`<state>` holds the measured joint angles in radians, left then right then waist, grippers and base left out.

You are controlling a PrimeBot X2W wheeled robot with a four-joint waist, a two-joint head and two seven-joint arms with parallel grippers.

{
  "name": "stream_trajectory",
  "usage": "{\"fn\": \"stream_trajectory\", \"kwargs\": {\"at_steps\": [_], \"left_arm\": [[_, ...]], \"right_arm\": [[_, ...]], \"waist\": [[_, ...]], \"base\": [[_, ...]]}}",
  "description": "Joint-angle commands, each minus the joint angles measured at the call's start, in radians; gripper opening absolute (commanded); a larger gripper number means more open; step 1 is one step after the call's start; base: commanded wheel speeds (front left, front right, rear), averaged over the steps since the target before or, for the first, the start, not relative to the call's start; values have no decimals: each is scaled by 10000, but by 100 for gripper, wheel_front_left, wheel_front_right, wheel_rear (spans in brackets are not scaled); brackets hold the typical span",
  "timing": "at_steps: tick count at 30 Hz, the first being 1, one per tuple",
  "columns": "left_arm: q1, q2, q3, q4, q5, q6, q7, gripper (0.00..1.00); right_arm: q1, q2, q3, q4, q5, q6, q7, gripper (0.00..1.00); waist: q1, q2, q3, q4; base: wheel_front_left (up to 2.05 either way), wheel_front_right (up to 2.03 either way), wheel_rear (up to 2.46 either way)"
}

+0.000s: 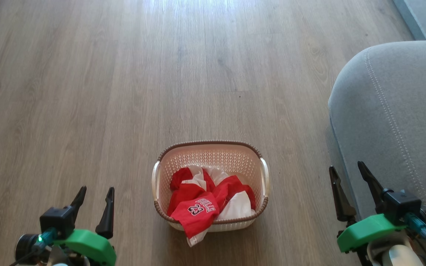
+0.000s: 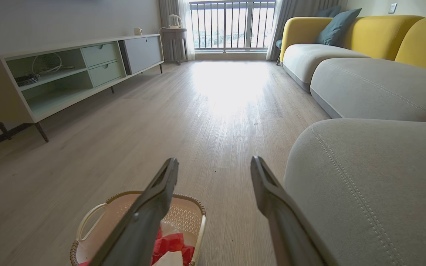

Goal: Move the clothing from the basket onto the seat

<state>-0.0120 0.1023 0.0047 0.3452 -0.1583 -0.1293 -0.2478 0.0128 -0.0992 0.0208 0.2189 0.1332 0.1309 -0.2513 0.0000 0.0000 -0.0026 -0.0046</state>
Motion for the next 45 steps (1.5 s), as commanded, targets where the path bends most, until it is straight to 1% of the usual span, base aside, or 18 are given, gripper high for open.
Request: {"fn": "stream_trajectory", "kwargs": {"at_steps": [1, 6, 12, 19, 22, 24, 30, 33, 36, 40, 45], "left_arm": [[-465, 167, 373, -270, -67, -9, -139, 100], [-562, 188, 362, -319, -90, -10, -139, 100], [-888, 209, 259, -376, -165, -12, -139, 100], [-1646, 349, 39, -495, -267, -12, -139, 100], [-2199, 436, -234, -482, -268, -12, -139, 100], [-2796, 539, -533, -418, -233, -13, -139, 100], [-3794, 737, -1031, -2, -146, -13, -135, 100], [-4448, 810, -1421, 427, -24, -13, 61, 100], [-5126, 831, -1892, 877, 145, -13, 483, 100], [-6008, 811, -2369, 1629, 394, -13, 1173, 100], [-6894, 784, -2984, 2752, 559, -13, 2302, 100]], "right_arm": [[-300, -63, 195, -286, -6, -2, -105, 100], [-387, -61, 178, -336, -37, -2, -105, 100], [-686, -19, 88, -535, -101, -2, -105, 100], [-1404, 131, -28, -884, -230, -2, -105, 100], [-1835, 215, -71, -1064, -294, -2, -105, 100], [-2268, 294, -62, -1204, -337, -2, -105, 100], [-2953, 394, -5, -1416, -376, -2, -105, 100], [-3273, 438, 53, -1571, -365, -2, -105, 100], [-3525, 467, 145, -1716, -333, -2, -105, 100], [-3778, 483, 379, -1880, -203, -2, -105, 100], [-3969, 487, 685, -2139, 58, -2, -105, 100]], "waist": [[0, 0, 25, -7], [0, 0, 236, -19], [0, 0, 924, -50], [0, 0, 2358, -170], [0, 0, 3090, -232], [0, 0, 3764, -335], [0, 0, 4719, -574], [0, 0, 5214, -736], [0, 0, 5663, -904], [0, 0, 6164, -1182], [0, 0, 6684, -1582]], "base": [[0, 0, 0], [0, 0, 0], [0, 0, 0], [0, 0, 0], [0, 0, 0], [0, 0, 0], [0, 0, 0], [0, 0, 0], [0, 0, 0], [0, 0, 0], [0, 0, 0]]}}
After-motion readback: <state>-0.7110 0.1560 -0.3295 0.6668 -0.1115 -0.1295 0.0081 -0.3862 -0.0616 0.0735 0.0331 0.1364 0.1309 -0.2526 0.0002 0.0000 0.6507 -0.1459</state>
